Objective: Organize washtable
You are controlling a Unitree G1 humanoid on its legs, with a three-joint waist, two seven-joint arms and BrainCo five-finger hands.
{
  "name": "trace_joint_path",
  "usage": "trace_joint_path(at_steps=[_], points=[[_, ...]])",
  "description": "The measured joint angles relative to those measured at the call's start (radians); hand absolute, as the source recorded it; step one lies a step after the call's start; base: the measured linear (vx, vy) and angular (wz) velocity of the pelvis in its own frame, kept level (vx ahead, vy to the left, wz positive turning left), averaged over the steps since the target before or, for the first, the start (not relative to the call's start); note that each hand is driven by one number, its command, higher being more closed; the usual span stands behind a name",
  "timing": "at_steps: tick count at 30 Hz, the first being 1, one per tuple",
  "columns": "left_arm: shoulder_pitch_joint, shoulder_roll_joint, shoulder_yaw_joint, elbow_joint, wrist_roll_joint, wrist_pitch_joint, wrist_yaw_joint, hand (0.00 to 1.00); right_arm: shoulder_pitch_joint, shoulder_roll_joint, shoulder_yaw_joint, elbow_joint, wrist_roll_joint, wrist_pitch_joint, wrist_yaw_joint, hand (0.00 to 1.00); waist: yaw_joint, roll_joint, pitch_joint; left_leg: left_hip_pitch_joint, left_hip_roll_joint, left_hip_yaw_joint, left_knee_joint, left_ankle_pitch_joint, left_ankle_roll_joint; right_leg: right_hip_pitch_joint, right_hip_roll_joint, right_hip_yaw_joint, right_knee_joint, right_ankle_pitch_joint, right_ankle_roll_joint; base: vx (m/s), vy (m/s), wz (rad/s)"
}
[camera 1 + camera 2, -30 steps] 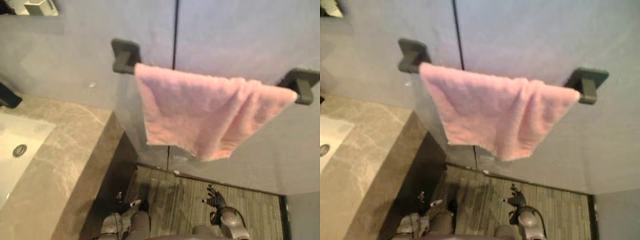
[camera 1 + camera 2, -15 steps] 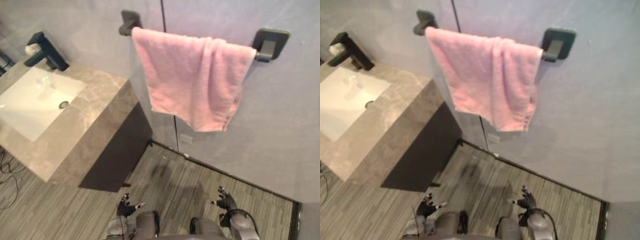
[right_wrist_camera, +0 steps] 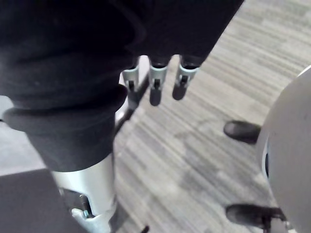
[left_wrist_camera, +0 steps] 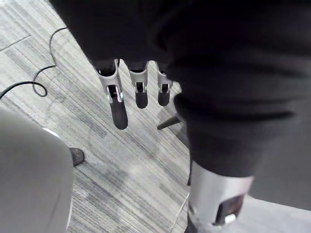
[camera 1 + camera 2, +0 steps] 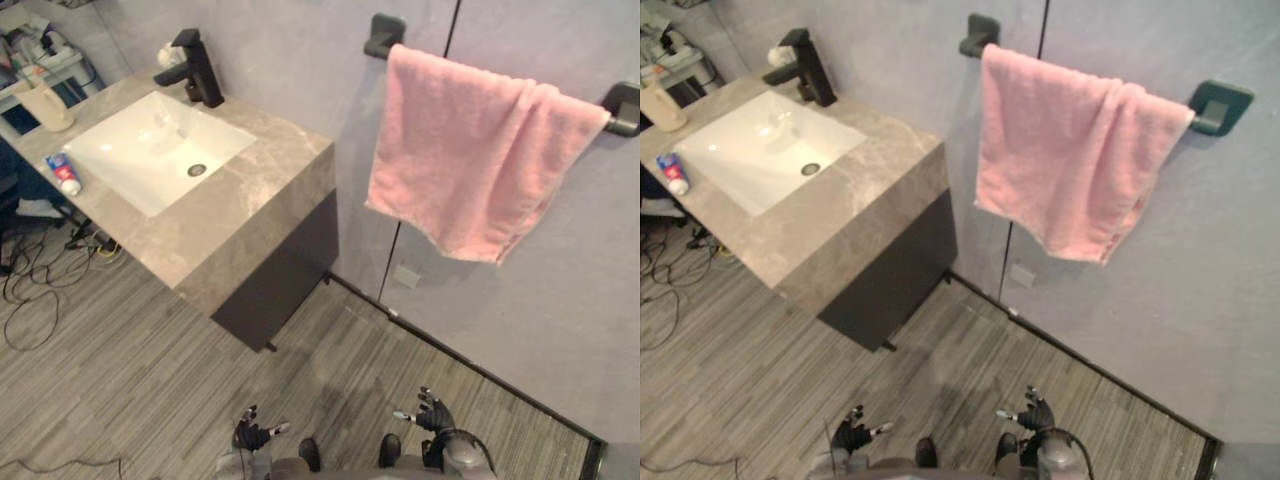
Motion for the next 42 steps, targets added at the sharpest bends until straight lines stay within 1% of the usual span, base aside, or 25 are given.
trace_joint_path(at_steps=[1, 2, 3, 4, 5, 6, 8, 9, 11, 12, 14, 16, 17, 20, 21, 22, 23, 25, 26, 27, 28, 29, 34, 36, 42], points=[[0.0, 0.005, 0.003, -0.004, -0.001, 0.0, -0.007, 0.0, 0.001, -0.003, 0.0, 0.001, -0.003, 0.002, 0.003, 0.0, -0.001, -0.012, 0.005, -0.013, -0.012, -0.022, 0.025, -0.014, 0.009, -0.025, -0.031, -0.016, 0.087, -0.046, 0.045, -0.09, -0.008, 0.58], [-0.003, 0.005, 0.002, -0.003, -0.007, 0.001, -0.01, 0.0, 0.002, -0.014, -0.001, -0.001, -0.014, 0.003, 0.009, 0.0, -0.004, -0.011, 0.009, -0.018, -0.016, -0.066, 0.035, -0.026, 0.017, -0.076, -0.057, 0.011, 0.256, -0.056, 0.067, -0.07, -0.009, 0.69], [-0.005, 0.006, 0.002, -0.002, -0.007, 0.002, -0.009, 0.0, 0.003, -0.019, -0.001, -0.006, -0.02, 0.003, 0.014, 0.0, -0.007, -0.01, 0.011, -0.012, -0.019, -0.087, 0.035, -0.026, 0.018, -0.109, -0.069, 0.042, 0.347, -0.049, 0.067, -0.02, -0.016, 0.91], [-0.006, 0.006, 0.002, -0.002, -0.009, 0.002, -0.009, 0.0, 0.004, -0.029, 0.0, -0.009, -0.024, 0.004, 0.016, 0.0, -0.01, 0.0, 0.02, 0.005, -0.016, -0.13, 0.037, -0.026, 0.019, -0.149, -0.065, 0.103, 0.43, -0.057, 0.041, 0.11, -0.049, 1.13], [-0.011, 0.012, 0.005, -0.003, -0.02, 0.002, -0.008, 0.0, 0.005, -0.026, 0.009, -0.013, -0.024, 0.003, 0.016, 0.0, -0.005, -0.01, 0.02, 0.002, -0.012, -0.19, 0.044, -0.026, 0.019, -0.154, -0.038, 0.187, 0.406, -0.099, 0.003, 0.11, -0.059, 1.05], [-0.013, 0.012, 0.007, -0.003, -0.02, 0.002, -0.007, 0.0, 0.005, -0.026, 0.013, -0.014, -0.024, 0.003, 0.017, 0.0, -0.003, -0.012, 0.021, -0.002, -0.012, -0.201, 0.046, -0.026, 0.019, -0.16, -0.031, 0.209, 0.406, -0.108, 0.002, 0.11, -0.131, 1.11], [-0.019, 0.007, 0.008, 0.004, -0.027, 0.001, -0.007, 0.0, -0.003, -0.028, 0.031, -0.021, -0.024, 0.003, 0.019, 0.0, -0.01, -0.012, 0.024, -0.039, -0.012, -0.286, 0.075, -0.03, 0.013, -0.208, 0.011, 0.34, 0.402, -0.126, 0.015, 0.06, -0.159, 1.12], [-0.022, 0.007, 0.019, 0.008, -0.03, 0.001, -0.007, 0.0, -0.012, -0.03, 0.032, -0.025, -0.024, 0.004, 0.019, 0.0, -0.018, -0.012, 0.032, -0.06, -0.011, -0.338, 0.106, -0.049, -0.009, -0.23, 0.031, 0.421, 0.386, -0.125, 0.018, 0.1, -0.339, 1.37], [-0.02, 0.017, 0.047, 0.001, -0.037, -0.007, -0.006, 0.0, -0.013, -0.022, 0.049, -0.024, -0.023, 0.006, 0.016, 0.0, -0.011, -0.054, 0.036, -0.081, -0.037, -0.39, 0.153, -0.078, -0.046, -0.217, 0.005, 0.457, 0.287, -0.097, 0.015, 0.08, -0.381, 1.24], [-0.029, 0.008, 0.074, -0.004, -0.035, -0.006, -0.005, 0.0, -0.019, -0.016, 0.05, -0.025, -0.023, 0.009, 0.016, 0.0, -0.001, -0.046, 0.043, -0.094, -0.021, -0.424, 0.173, -0.092, -0.066, -0.217, 0.006, 0.404, 0.329, -0.097, 0.009, 0.1, -0.414, 0.96], [-0.014, -0.022, 0.09, -0.006, -0.035, -0.007, -0.005, 0.0, -0.013, -0.019, 0.048, -0.059, -0.023, 0.009, 0.014, 0.0, 0.001, -0.016, 0.032, -0.113, 0.038, -0.423, 0.157, -0.068, -0.086, -0.227, 0.03, 0.328, 0.326, -0.109, -0.022, 0.15, -0.418, 0.91], [-0.013, -0.034, 0.111, -0.006, -0.034, -0.004, -0.006, 0.0, -0.009, -0.021, 0.048, -0.093, -0.023, 0.007, 0.015, 0.0, -0.002, -0.001, 0.027, -0.129, 0.098, -0.272, 0.138, -0.016, -0.122, -0.212, 0.04, 0.239, 0.309, -0.112, -0.035, 0.16, -0.331, 1.01], [-0.013, -0.033, 0.112, -0.006, -0.033, -0.003, -0.006, 0.0, -0.007, -0.021, 0.046, -0.103, -0.022, 0.004, 0.014, 0.0, -0.004, 0.0, 0.026, -0.119, 0.124, -0.187, 0.119, -0.008, -0.12, -0.197, 0.047, 0.196, 0.293, -0.107, -0.044, 0.15, -0.24, 0.82], [-0.015, -0.028, 0.104, -0.006, -0.027, -0.004, -0.008, 0.0, -0.007, -0.026, 0.039, -0.101, -0.022, 0.003, 0.012, 0.0, -0.002, -0.001, 0.023, -0.106, 0.139, -0.051, 0.078, 0.039, -0.119, -0.178, 0.044, 0.139, 0.276, -0.1, -0.056, 0.09, -0.146, 0.57], [-0.015, -0.026, 0.102, -0.007, -0.026, -0.004, -0.008, 0.0, -0.007, -0.029, 0.039, -0.101, -0.022, 0.003, 0.012, 0.0, -0.001, -0.003, 0.021, -0.103, 0.142, -0.044, 0.059, 0.064, -0.121, -0.172, 0.042, 0.126, 0.264, -0.092, -0.068, 0.02, -0.061, 0.47], [-0.012, -0.019, 0.089, -0.005, -0.023, -0.003, -0.009, 0.0, -0.007, -0.037, 0.037, -0.101, -0.022, 0.003, 0.012, 0.0, -0.003, -0.009, 0.015, -0.082, 0.133, -0.04, -0.021, 0.132, -0.123, -0.154, 0.035, 0.101, 0.219, -0.078, -0.089, 0.01, 0.001, 0.5], [-0.016, -0.005, 0.075, -0.002, -0.014, 0.0, -0.012, 0.0, -0.007, -0.027, 0.03, -0.099, -0.022, 0.001, 0.012, 0.0, -0.006, -0.018, 0.013, -0.081, 0.124, -0.019, 0.007, 0.106, -0.125, -0.134, 0.014, 0.064, 0.167, -0.07, -0.096, 0.01, 0.026, 0.52], [-0.018, -0.006, 0.07, -0.005, 0.002, 0.002, -0.014, 0.0, 0.006, -0.03, -0.003, -0.087, -0.021, 0.003, 0.013, 0.0, -0.02, -0.02, 0.015, -0.089, 0.123, 0.024, 0.161, 0.009, -0.109, -0.112, -0.011, 0.024, 0.165, -0.061, -0.09, 0.0, 0.064, 0.67], [-0.016, -0.01, 0.066, -0.005, 0.004, 0.001, -0.014, 0.0, 0.016, -0.035, -0.008, -0.088, -0.021, 0.003, 0.012, 0.0, -0.032, -0.017, 0.011, -0.089, 0.124, 0.036, 0.181, -0.002, -0.117, -0.106, -0.02, 0.002, 0.165, -0.057, -0.084, -0.01, 0.094, 0.79], [-0.017, -0.011, 0.059, -0.005, 0.007, 0.001, -0.016, 0.0, 0.02, -0.04, -0.012, -0.087, -0.021, 0.003, 0.011, 0.0, -0.037, -0.001, 0.005, -0.09, 0.12, 0.042, 0.165, -0.006, -0.122, -0.102, -0.025, -0.016, 0.163, -0.05, -0.073, -0.05, 0.152, 0.61], [-0.016, -0.01, 0.058, -0.004, 0.012, 0.001, -0.017, 0.0, 0.019, -0.047, -0.013, -0.083, -0.02, 0.003, 0.012, 0.0, -0.034, -0.003, 0.004, -0.086, 0.113, 0.051, 0.118, -0.001, -0.117, -0.1, -0.026, -0.019, 0.145, -0.031, -0.061, -0.09, 0.203, 0.49], [-0.014, 0.0, 0.038, -0.002, 0.013, 0.001, -0.017, 0.0, 0.019, -0.041, -0.013, -0.081, -0.021, 0.003, 0.014, 0.0, -0.031, -0.009, 0.0, -0.073, 0.101, 0.052, 0.058, 0.02, -0.089, -0.098, -0.025, -0.026, 0.103, 0.002, -0.046, -0.11, 0.198, 0.29], [-0.011, 0.026, 0.031, 0.025, 0.013, 0.0, -0.026, 0.0, 0.009, -0.017, -0.007, -0.051, -0.024, 0.004, 0.015, 0.0, -0.031, -0.021, -0.005, -0.037, 0.052, 0.042, -0.093, 0.125, -0.047, -0.091, -0.038, -0.02, 0.023, 0.074, -0.025, -0.13, 0.096, 0.1], [-0.012, 0.031, 0.036, 0.037, 0.014, 0.0, -0.028, 0.0, 0.003, -0.012, -0.006, -0.045, -0.029, 0.006, 0.014, 0.0, -0.035, -0.021, -0.004, -0.017, 0.04, 0.029, -0.153, 0.165, -0.039, -0.092, -0.042, -0.02, 0.022, 0.081, -0.021, -0.2, 0.056, 0.09], [-0.015, 0.035, 0.082, 0.043, 0.014, 0.008, -0.028, 0.0, 0.002, -0.003, 0.003, -0.019, -0.043, 0.009, 0.015, 0.0, -0.032, -0.041, 0.004, -0.024, 0.031, -0.005, -0.156, 0.181, -0.028, -0.069, -0.036, -0.011, 0.007, 0.066, -0.002, -0.17, 0.03, 0.21]])
